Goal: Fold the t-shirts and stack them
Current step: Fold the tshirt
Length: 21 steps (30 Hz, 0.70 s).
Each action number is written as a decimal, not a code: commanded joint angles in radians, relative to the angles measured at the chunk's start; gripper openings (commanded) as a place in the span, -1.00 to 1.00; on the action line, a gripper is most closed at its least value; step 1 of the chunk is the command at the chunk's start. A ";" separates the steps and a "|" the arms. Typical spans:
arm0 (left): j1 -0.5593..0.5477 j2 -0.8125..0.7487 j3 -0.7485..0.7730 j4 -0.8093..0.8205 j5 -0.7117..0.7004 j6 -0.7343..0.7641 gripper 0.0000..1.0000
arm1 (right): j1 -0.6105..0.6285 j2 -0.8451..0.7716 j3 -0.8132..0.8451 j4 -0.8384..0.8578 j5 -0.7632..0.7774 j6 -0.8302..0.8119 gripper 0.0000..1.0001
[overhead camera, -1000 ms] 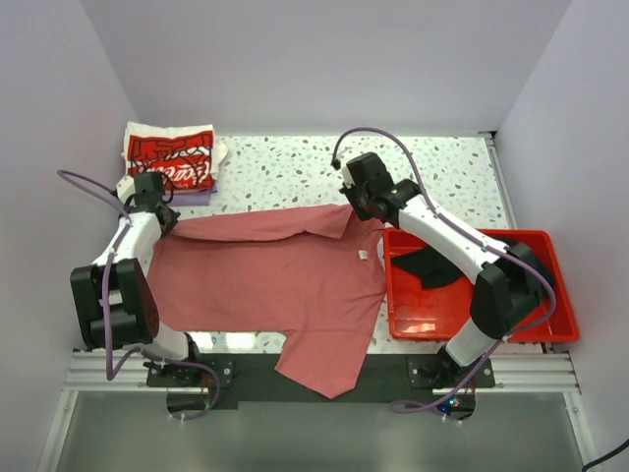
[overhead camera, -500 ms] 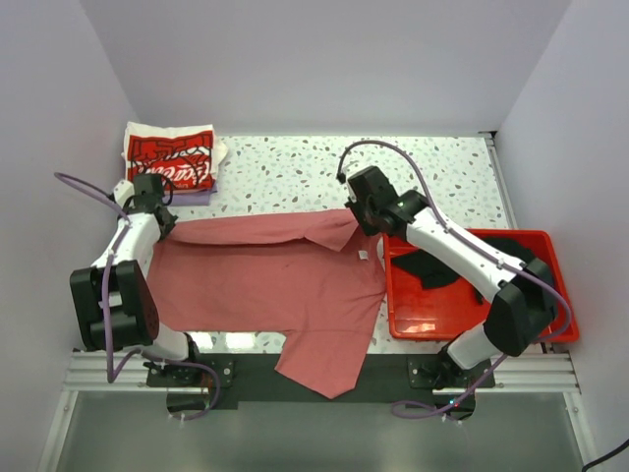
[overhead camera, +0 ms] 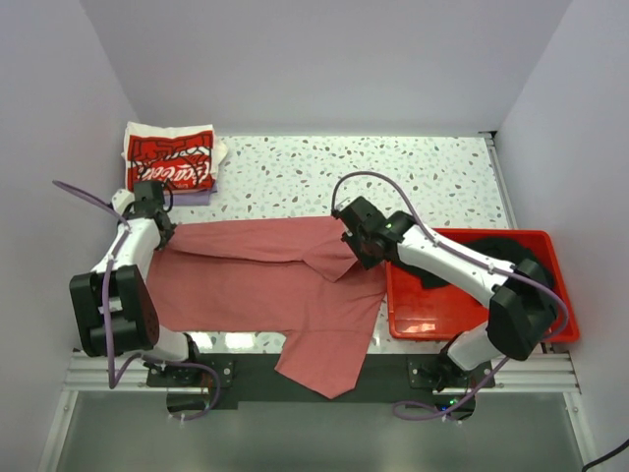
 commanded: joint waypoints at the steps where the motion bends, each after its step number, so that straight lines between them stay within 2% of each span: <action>1: 0.017 -0.063 -0.002 -0.019 -0.053 -0.032 -0.75 | 0.018 -0.068 -0.024 -0.034 -0.054 0.013 -0.47; 2: 0.015 -0.071 -0.001 -0.036 -0.059 -0.037 -0.57 | 0.021 -0.077 -0.024 -0.034 -0.069 0.005 -0.36; 3: 0.015 -0.078 -0.001 -0.047 -0.078 -0.046 -0.18 | 0.023 -0.092 -0.024 -0.030 -0.092 -0.001 -0.23; 4: 0.015 -0.103 0.001 -0.057 -0.086 -0.052 0.01 | 0.028 -0.103 -0.018 -0.028 -0.103 -0.015 -0.03; 6: 0.017 -0.130 -0.001 -0.090 -0.099 -0.063 0.28 | 0.031 -0.135 -0.016 -0.013 -0.146 -0.024 0.11; 8: 0.015 -0.173 -0.002 -0.104 -0.098 -0.070 0.52 | 0.029 -0.154 -0.010 0.003 -0.175 -0.041 0.36; 9: 0.015 -0.187 -0.004 -0.100 -0.086 -0.060 0.71 | 0.029 -0.163 -0.007 0.022 -0.187 -0.045 0.49; 10: 0.015 -0.209 -0.002 -0.094 -0.057 -0.055 0.80 | 0.029 -0.175 -0.003 0.030 -0.210 -0.051 0.97; 12: 0.017 -0.224 0.001 -0.065 0.000 -0.029 1.00 | 0.031 -0.184 0.007 0.056 -0.238 -0.051 0.98; 14: 0.015 -0.223 0.010 -0.044 0.041 -0.006 1.00 | 0.031 -0.183 0.014 0.069 -0.253 -0.047 0.98; 18: 0.014 -0.207 -0.021 0.062 0.239 0.037 1.00 | 0.032 -0.164 0.011 0.124 -0.287 -0.039 0.98; 21: 0.012 -0.175 -0.057 0.149 0.305 0.060 1.00 | 0.032 -0.125 0.007 0.159 -0.365 -0.033 0.98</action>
